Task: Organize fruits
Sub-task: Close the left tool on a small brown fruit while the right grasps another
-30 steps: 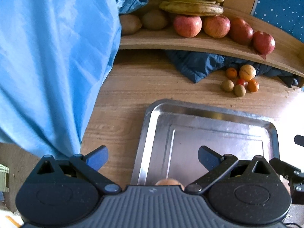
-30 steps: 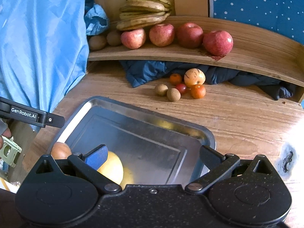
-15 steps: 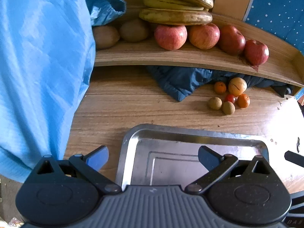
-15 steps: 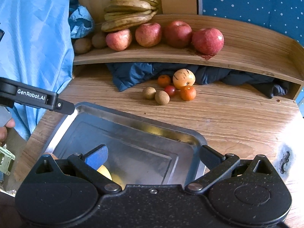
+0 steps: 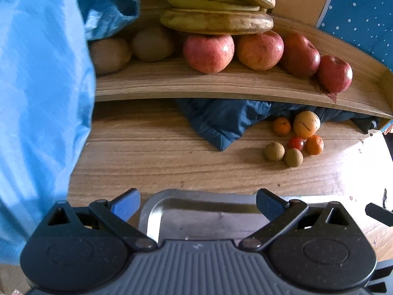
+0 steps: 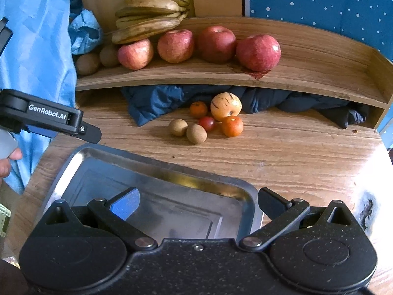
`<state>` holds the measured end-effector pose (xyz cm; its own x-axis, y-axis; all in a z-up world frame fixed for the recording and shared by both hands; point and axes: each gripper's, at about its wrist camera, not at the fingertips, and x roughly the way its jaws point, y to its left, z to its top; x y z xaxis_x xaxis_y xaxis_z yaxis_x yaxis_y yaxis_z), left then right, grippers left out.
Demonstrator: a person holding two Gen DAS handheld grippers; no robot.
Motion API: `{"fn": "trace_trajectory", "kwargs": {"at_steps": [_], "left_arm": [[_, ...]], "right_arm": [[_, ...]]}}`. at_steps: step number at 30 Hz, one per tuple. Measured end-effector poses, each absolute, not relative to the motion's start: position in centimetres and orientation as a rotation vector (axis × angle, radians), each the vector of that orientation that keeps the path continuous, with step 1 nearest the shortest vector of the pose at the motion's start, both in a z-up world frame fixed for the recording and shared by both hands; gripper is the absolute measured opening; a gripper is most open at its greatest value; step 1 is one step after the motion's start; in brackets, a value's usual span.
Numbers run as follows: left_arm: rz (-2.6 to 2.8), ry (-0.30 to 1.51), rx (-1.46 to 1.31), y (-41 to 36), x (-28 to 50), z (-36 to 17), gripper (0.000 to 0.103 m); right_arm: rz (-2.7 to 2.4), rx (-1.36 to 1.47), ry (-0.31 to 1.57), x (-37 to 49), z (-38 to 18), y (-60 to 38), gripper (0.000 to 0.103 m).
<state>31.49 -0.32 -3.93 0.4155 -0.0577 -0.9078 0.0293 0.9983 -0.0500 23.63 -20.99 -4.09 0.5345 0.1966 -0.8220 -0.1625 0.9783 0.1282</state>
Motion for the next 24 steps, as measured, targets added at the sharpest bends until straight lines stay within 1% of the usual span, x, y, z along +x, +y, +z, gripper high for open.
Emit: {"fn": "trace_trajectory", "kwargs": {"at_steps": [11,18,20,22,24], "left_arm": [[-0.177,1.177,-0.037,-2.6,35.9,-6.3,0.102],[-0.276,1.182,-0.068,-4.0,37.9,-7.6,0.102],[-0.301,1.184,-0.080,-4.3,38.2,-7.9,0.102],[-0.324,1.186,-0.095,-4.5,38.5,-8.3,0.100],[-0.343,1.190,-0.108,-4.6,38.6,-8.5,0.096]], "right_arm": [[0.158,0.007,1.005,26.4,-5.5,-20.8,0.102],[0.146,-0.054,0.973,28.1,-6.0,-20.1,0.102],[0.152,-0.067,0.968,28.8,-6.1,-19.9,0.099],[0.156,-0.074,0.966,29.4,-6.4,-19.6,0.094],[0.156,-0.085,0.961,29.9,-6.6,-19.4,0.091]]}}
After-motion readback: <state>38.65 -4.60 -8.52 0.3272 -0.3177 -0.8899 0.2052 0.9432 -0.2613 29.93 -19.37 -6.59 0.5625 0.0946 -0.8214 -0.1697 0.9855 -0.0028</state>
